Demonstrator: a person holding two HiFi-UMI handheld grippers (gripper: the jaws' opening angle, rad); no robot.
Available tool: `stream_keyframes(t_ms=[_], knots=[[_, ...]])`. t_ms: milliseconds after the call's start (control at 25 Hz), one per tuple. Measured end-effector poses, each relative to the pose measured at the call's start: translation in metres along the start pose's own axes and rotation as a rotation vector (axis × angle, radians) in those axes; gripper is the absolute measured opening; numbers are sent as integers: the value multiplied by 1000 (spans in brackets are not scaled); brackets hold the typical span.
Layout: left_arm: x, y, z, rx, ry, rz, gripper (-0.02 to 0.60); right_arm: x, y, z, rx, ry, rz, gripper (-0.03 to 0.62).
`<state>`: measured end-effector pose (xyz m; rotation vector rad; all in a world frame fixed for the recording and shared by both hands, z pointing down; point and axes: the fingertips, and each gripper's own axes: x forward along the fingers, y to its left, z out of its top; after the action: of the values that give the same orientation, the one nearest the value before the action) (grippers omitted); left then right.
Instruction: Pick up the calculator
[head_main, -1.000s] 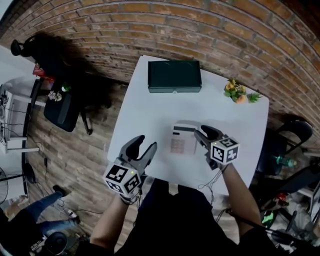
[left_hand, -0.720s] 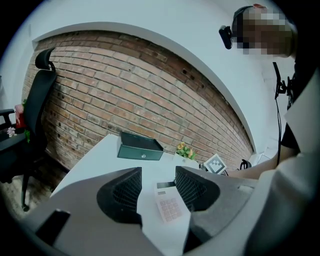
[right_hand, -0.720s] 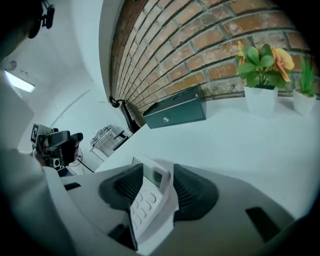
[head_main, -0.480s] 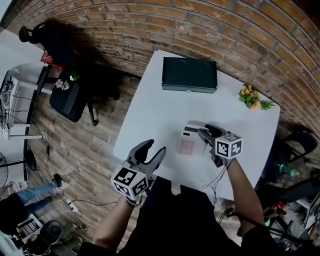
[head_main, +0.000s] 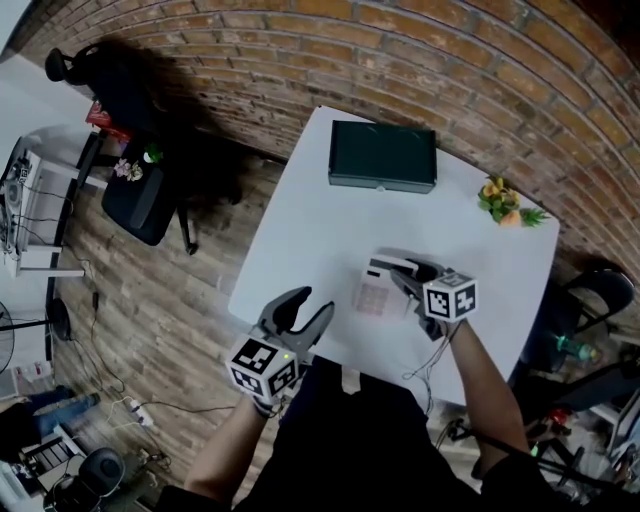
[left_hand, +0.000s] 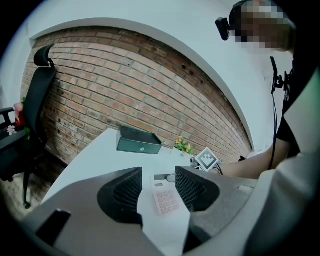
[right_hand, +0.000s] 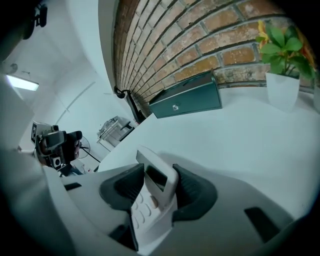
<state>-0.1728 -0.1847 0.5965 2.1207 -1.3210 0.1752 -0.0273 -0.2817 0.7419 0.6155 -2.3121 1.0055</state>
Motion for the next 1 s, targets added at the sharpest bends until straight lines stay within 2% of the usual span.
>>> stream_keyframes(t_ms=[400, 680, 800, 1000], knots=[[1, -19, 3, 0, -8, -40, 196, -18, 20, 3, -49, -25, 30, 95], [-5, -26, 12, -19, -37, -46, 190, -35, 41, 11, -25, -86, 60, 63], [-9, -27, 16, -16, -50, -51, 187, -45, 45, 18, 0, -120, 36, 58], [-14, -37, 20, -13, -56, -63, 184, -68, 48, 23, -19, -170, -35, 58]])
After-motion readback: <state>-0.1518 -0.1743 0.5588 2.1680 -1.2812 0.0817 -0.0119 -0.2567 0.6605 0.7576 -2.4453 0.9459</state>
